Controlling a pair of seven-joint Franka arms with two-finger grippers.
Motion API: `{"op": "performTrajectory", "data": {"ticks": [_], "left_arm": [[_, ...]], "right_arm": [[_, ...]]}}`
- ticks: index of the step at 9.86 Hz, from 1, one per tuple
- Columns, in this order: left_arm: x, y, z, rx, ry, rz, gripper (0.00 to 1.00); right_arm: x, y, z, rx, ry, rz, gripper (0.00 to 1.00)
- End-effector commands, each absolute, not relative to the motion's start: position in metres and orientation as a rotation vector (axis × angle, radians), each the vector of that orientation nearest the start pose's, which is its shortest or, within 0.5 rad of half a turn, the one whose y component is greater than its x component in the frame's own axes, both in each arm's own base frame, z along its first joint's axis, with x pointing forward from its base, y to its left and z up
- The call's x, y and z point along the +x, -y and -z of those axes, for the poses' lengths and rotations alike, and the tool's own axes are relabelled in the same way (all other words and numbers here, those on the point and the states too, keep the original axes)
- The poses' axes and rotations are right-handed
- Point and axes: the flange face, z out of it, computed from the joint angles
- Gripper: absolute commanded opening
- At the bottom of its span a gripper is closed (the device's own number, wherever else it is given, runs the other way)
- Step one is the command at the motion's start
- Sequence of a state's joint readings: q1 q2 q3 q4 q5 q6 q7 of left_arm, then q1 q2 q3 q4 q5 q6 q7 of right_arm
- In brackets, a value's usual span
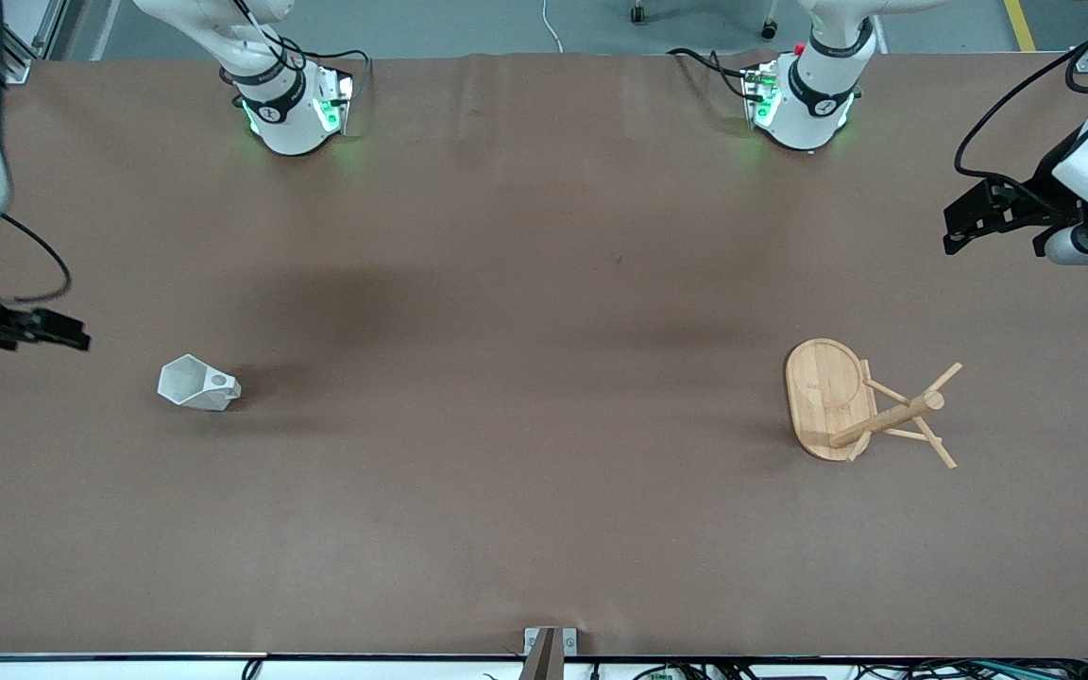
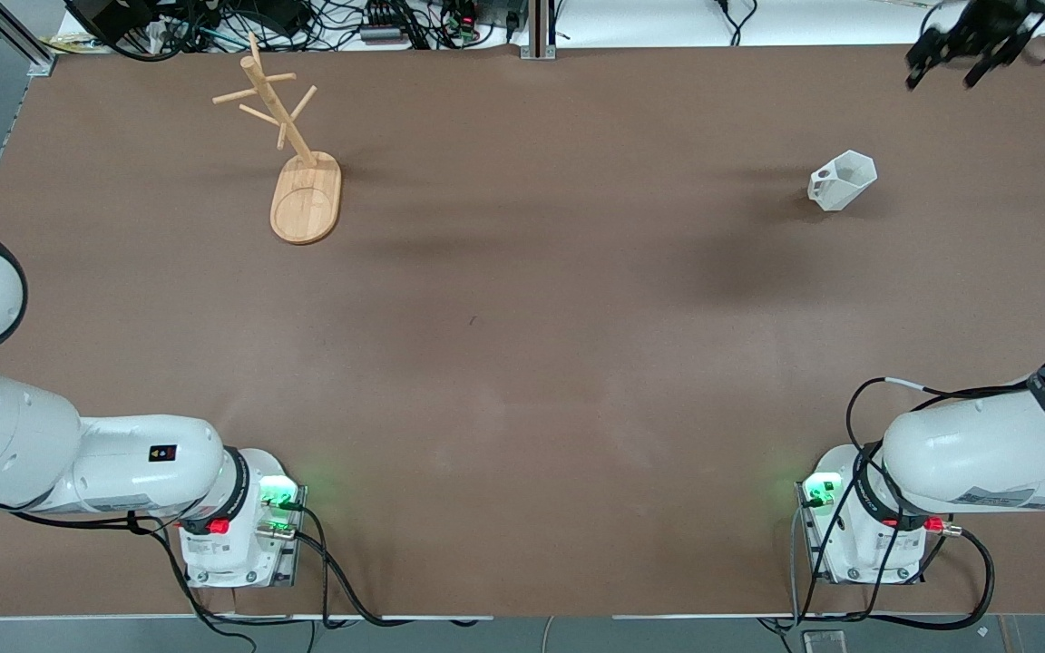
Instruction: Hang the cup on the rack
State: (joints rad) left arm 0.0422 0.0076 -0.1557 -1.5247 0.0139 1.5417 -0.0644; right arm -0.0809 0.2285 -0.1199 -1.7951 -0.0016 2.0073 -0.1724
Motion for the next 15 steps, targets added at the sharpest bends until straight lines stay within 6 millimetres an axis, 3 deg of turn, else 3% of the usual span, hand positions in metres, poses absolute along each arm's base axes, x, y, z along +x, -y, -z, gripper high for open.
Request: {"op": "performTrajectory", "data": {"ticks": [1,5,7,9,11,12,15], "left_arm": [[0.555,0.061,-0.626,-3.143,-0.084,-0.022,1.00],[0.555,0.067,-0.625,-3.141,-0.103,-0.021,1.00],[0.554,0.077,-0.625,-3.140,-0.132,-0.019,1.00],[0.553,0.080,-0.627,-3.139,-0.147,-0.014,1.00],[0.554,0.084,-0.638,-3.148,-0.157,0.023,1.00],[0.554,0.099,-0.637,-3.152,-0.198,0.017,1.00],[0.542,0.154,-0.646,-3.242,-0.343,0.024,1.00]], "right_arm": [[0.588,0.126,-0.346,-3.155,-0.047,0.013,1.00],[0.577,0.117,-0.275,-3.170,-0.001,0.063,1.00],[0.575,0.104,-0.260,-3.169,0.048,0.092,1.00],[0.575,0.101,-0.248,-3.166,0.069,0.083,0.89],[0.574,0.103,-0.241,-3.166,0.099,0.070,0.71],[0.573,0.105,-0.236,-3.166,0.094,0.061,0.59],[0.573,0.105,-0.233,-3.165,0.094,0.051,0.00]]}}
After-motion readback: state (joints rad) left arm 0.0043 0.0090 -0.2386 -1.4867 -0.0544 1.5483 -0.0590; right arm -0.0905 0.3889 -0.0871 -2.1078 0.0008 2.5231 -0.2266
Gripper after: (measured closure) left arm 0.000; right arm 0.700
